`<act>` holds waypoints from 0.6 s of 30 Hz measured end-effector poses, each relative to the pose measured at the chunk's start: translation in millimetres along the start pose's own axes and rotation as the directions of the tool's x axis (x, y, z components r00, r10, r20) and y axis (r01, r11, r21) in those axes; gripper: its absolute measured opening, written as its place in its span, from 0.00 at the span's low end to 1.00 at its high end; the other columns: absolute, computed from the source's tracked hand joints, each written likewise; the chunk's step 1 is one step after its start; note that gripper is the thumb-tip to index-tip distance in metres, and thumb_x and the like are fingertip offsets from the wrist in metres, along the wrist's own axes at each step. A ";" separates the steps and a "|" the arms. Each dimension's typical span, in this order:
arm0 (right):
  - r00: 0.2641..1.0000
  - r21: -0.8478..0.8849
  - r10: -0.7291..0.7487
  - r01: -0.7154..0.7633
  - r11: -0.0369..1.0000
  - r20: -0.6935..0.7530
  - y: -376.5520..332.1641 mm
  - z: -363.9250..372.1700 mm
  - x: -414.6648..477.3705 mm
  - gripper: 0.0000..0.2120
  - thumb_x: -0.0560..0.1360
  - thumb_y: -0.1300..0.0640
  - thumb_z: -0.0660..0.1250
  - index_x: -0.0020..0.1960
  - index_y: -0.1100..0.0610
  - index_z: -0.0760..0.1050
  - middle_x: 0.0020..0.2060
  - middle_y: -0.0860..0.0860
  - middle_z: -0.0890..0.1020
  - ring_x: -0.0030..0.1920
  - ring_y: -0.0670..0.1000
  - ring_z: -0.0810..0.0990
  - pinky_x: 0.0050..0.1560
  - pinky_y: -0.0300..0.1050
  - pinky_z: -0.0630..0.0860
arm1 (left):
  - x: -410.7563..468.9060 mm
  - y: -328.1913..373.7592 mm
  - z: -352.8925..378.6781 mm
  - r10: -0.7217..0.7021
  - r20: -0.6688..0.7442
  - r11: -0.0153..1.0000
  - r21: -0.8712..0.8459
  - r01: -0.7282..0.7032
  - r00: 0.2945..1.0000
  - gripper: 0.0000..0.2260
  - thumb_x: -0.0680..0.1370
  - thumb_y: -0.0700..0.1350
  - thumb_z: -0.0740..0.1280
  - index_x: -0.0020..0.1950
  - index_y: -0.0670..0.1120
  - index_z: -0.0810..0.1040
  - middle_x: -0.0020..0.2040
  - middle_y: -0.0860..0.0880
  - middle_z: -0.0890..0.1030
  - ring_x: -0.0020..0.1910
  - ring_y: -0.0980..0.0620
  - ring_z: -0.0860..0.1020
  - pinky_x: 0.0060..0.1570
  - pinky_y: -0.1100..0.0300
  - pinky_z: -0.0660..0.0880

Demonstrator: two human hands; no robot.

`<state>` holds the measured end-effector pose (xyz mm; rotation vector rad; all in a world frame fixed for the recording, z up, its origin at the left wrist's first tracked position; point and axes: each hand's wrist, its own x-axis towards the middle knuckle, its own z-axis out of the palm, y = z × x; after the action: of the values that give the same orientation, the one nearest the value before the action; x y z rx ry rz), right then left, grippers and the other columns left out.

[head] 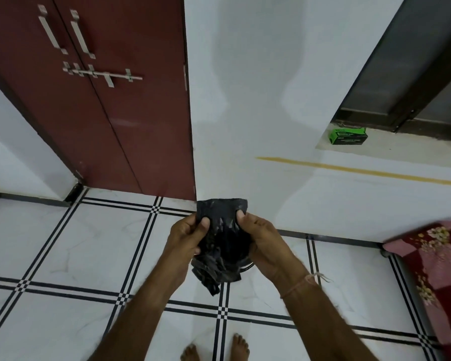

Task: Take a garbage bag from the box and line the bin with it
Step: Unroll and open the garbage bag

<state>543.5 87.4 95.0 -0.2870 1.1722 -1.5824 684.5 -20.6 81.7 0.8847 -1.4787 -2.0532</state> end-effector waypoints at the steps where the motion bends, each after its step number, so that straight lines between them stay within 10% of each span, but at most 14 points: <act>1: 0.999 -0.008 -0.030 0.030 1.000 -0.026 1.7 -1.6 2.6 0.21 0.82 0.54 0.66 0.63 0.73 0.76 0.59 0.69 0.83 0.59 0.65 0.84 0.54 0.50 0.83 | 2.0 -1.7 -1.5 -0.023 -0.020 1.000 0.003 0.023 1.000 0.12 0.85 0.44 0.62 0.63 0.41 0.81 0.36 0.56 0.85 0.28 0.63 0.78 0.27 0.70 0.70; 7: 0.946 -0.327 -0.306 0.257 0.909 -0.106 13.0 1.2 15.7 0.30 0.75 0.50 0.77 0.46 0.77 0.68 0.43 0.79 0.74 0.44 0.60 0.77 0.51 0.73 0.78 | 0.1 -13.1 6.2 0.139 -0.422 0.952 0.305 -0.004 0.896 0.11 0.76 0.57 0.73 0.52 0.54 0.78 0.50 0.50 0.81 0.47 0.51 0.79 0.44 0.56 0.77; 12: 0.913 -0.615 -0.405 0.291 0.733 -0.051 18.6 2.3 17.6 0.24 0.69 0.46 0.78 0.44 0.68 0.76 0.38 0.68 0.81 0.39 0.69 0.80 0.43 0.65 0.81 | -1.9 6.3 20.6 -0.159 -0.017 0.987 -0.023 0.158 0.987 0.25 0.77 0.66 0.66 0.61 0.48 0.83 0.54 0.45 0.87 0.52 0.49 0.85 0.51 0.53 0.81; 18: 0.944 -0.487 -0.330 0.289 0.824 0.001 21.1 -4.0 13.1 0.18 0.74 0.54 0.76 0.42 0.69 0.75 0.38 0.71 0.78 0.38 0.57 0.78 0.45 0.56 0.79 | 5.2 -1.5 13.1 -0.282 -0.021 0.943 -0.192 0.273 0.959 0.15 0.78 0.55 0.70 0.57 0.46 0.85 0.51 0.47 0.86 0.51 0.50 0.82 0.54 0.52 0.72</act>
<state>548.5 80.2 71.4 -0.7808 1.6484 -1.5649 671.3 -15.1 81.9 1.1082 -1.1647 -2.3093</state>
